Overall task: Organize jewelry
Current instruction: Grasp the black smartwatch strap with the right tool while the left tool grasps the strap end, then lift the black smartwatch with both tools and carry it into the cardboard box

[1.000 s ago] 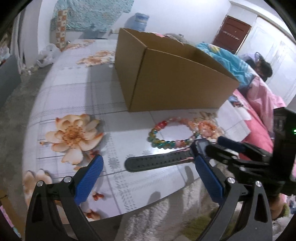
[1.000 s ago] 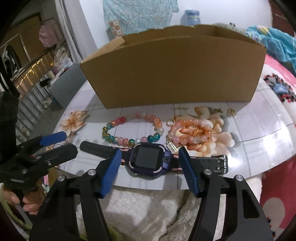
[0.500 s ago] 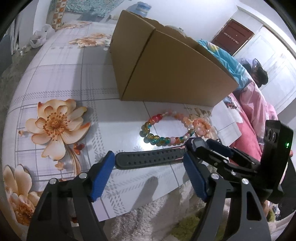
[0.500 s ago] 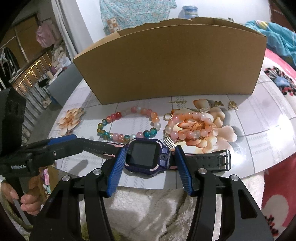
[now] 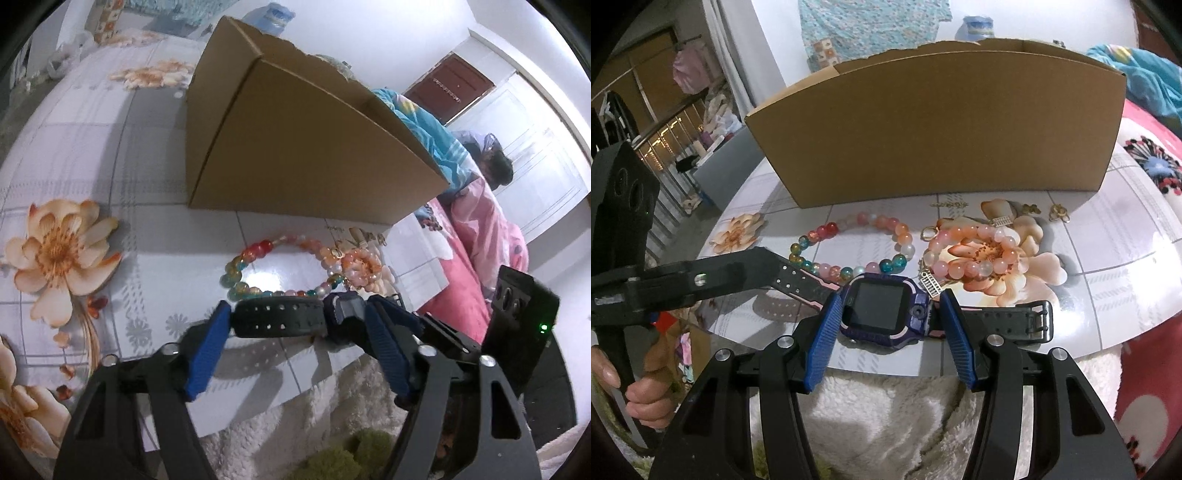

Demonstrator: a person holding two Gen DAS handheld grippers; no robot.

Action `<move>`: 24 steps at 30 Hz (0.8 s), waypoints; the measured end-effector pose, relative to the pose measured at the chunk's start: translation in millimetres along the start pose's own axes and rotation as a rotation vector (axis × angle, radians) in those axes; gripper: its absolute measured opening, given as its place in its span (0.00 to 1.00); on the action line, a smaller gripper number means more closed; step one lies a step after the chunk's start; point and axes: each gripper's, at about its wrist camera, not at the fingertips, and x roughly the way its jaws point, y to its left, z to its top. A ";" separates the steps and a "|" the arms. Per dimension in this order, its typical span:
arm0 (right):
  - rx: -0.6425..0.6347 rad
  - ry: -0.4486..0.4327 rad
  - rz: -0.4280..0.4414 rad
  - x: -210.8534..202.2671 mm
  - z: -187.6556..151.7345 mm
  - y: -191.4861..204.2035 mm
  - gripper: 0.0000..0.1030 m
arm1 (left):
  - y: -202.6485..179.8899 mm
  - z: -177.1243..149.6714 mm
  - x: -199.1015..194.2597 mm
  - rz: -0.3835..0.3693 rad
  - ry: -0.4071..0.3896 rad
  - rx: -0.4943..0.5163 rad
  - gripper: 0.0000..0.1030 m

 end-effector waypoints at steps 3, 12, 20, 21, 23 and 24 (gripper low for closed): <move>0.000 -0.004 0.010 -1.4 -0.7 -1.9 0.50 | -4.6 1.2 5.5 0.036 0.005 0.012 0.49; 0.027 -0.025 0.056 -8.0 -2.0 -12.6 0.50 | -27.5 -7.9 11.2 0.216 -0.018 0.165 0.32; 0.134 -0.109 0.035 -48.7 -9.6 -57.7 0.54 | -32.4 -11.8 15.8 0.282 -0.024 0.212 0.32; 0.149 -0.113 0.023 -50.8 -9.2 -62.6 0.54 | -31.7 -12.0 16.4 0.289 -0.022 0.215 0.33; 0.191 -0.121 -0.005 -54.9 -9.0 -76.7 0.54 | -30.7 -12.1 17.8 0.297 -0.018 0.216 0.33; 0.207 -0.118 -0.013 -54.7 -9.2 -81.5 0.54 | -30.2 -12.1 18.2 0.301 -0.017 0.219 0.33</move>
